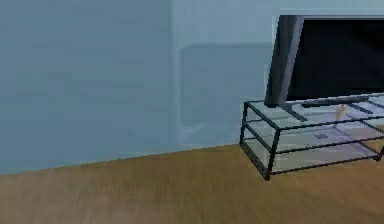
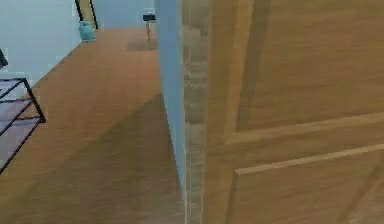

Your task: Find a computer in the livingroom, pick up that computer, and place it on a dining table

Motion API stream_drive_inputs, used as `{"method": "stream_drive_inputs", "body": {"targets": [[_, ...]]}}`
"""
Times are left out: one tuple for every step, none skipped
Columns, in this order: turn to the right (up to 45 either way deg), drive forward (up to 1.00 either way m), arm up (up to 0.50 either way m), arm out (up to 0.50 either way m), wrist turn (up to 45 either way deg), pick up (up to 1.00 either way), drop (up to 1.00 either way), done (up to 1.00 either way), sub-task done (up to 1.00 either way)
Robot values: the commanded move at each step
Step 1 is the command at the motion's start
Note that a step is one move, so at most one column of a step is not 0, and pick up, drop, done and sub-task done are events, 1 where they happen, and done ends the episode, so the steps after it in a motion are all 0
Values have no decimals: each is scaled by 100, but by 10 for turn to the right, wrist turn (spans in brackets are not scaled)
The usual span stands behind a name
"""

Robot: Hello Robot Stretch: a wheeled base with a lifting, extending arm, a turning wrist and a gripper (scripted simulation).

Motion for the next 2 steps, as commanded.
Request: {"method": "stream_drive_inputs", "body": {"targets": [[450, 0, 0, 0, 0, 0, 0, 0, 0], [60, 0, 0, 0, 0, 0, 0, 0, 0]]}}
